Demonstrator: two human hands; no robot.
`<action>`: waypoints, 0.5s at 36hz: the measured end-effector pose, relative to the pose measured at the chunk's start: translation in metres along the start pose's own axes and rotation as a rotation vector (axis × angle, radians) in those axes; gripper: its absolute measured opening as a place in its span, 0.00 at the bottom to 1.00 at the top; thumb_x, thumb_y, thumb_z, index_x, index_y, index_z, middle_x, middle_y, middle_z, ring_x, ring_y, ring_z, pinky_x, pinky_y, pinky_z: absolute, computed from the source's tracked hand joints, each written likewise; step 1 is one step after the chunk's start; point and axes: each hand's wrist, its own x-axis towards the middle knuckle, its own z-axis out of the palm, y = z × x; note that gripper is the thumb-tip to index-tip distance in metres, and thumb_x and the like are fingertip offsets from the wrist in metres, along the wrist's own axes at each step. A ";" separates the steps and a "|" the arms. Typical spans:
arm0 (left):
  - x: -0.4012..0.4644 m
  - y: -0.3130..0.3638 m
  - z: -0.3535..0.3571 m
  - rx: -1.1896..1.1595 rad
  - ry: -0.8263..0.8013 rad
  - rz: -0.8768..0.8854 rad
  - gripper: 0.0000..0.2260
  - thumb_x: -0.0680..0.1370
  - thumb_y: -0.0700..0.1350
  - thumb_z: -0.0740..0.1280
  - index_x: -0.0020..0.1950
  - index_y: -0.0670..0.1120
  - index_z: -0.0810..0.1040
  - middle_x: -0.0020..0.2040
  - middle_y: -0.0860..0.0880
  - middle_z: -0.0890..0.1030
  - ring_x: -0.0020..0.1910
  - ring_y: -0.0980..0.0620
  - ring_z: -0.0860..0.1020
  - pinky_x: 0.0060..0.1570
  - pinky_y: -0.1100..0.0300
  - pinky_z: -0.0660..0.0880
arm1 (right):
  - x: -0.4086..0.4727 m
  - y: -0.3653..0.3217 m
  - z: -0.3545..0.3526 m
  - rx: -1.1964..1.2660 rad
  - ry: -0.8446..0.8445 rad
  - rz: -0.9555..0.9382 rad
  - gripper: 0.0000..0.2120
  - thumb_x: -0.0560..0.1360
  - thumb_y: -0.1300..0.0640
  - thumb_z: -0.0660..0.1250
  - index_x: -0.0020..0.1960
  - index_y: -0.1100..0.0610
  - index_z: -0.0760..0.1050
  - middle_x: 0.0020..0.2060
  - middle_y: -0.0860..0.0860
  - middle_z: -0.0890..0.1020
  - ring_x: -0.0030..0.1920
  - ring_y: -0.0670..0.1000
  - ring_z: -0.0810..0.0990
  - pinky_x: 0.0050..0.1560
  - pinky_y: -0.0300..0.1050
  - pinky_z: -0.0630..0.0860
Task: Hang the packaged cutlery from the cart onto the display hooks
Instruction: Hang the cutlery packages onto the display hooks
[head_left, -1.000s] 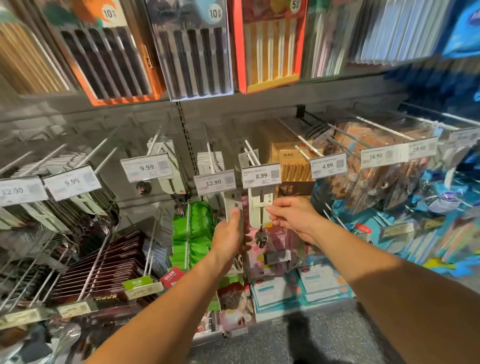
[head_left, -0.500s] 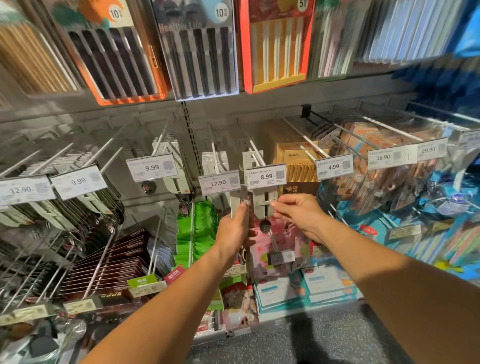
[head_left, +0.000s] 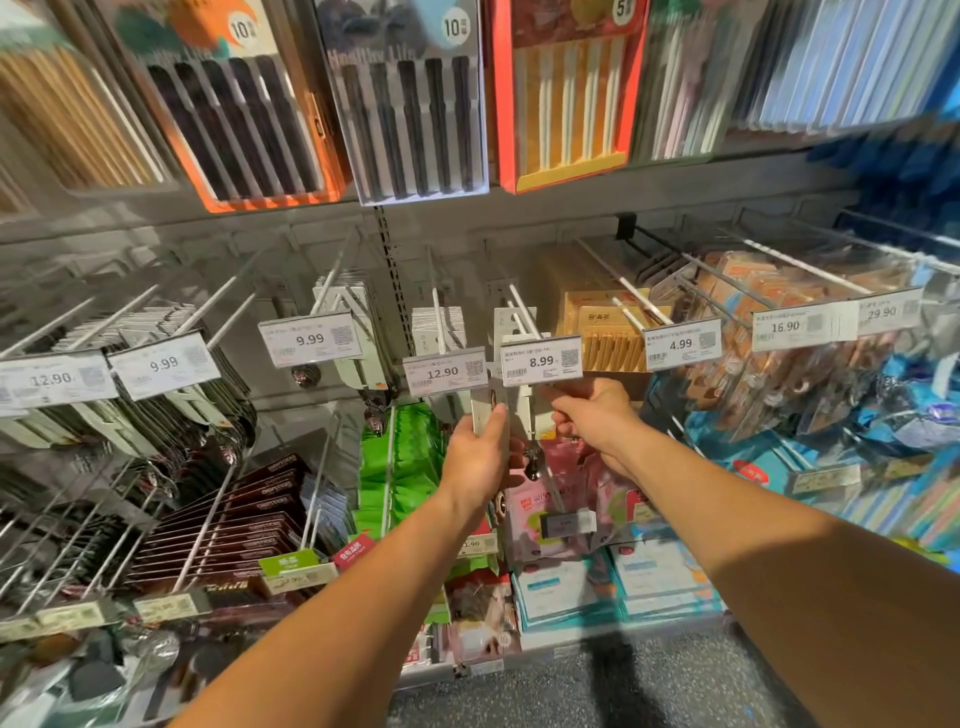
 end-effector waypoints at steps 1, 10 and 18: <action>0.001 0.000 0.000 0.003 -0.004 0.007 0.25 0.82 0.53 0.63 0.74 0.39 0.63 0.41 0.45 0.80 0.33 0.51 0.78 0.32 0.57 0.78 | 0.002 0.000 0.001 -0.020 0.008 0.008 0.09 0.77 0.65 0.67 0.55 0.58 0.79 0.32 0.53 0.80 0.28 0.47 0.75 0.31 0.40 0.73; 0.015 -0.009 0.001 -0.023 0.070 -0.023 0.17 0.81 0.48 0.59 0.65 0.41 0.63 0.49 0.37 0.80 0.40 0.41 0.82 0.34 0.49 0.79 | 0.011 0.002 0.005 -0.087 0.146 0.027 0.11 0.74 0.65 0.70 0.52 0.57 0.72 0.44 0.56 0.81 0.40 0.54 0.82 0.40 0.48 0.82; 0.007 -0.020 0.001 -0.058 -0.093 -0.031 0.08 0.82 0.44 0.61 0.54 0.43 0.79 0.45 0.40 0.85 0.43 0.38 0.83 0.48 0.43 0.80 | -0.018 0.012 -0.003 0.008 -0.409 0.136 0.14 0.75 0.50 0.72 0.55 0.57 0.82 0.50 0.54 0.85 0.54 0.52 0.83 0.58 0.49 0.80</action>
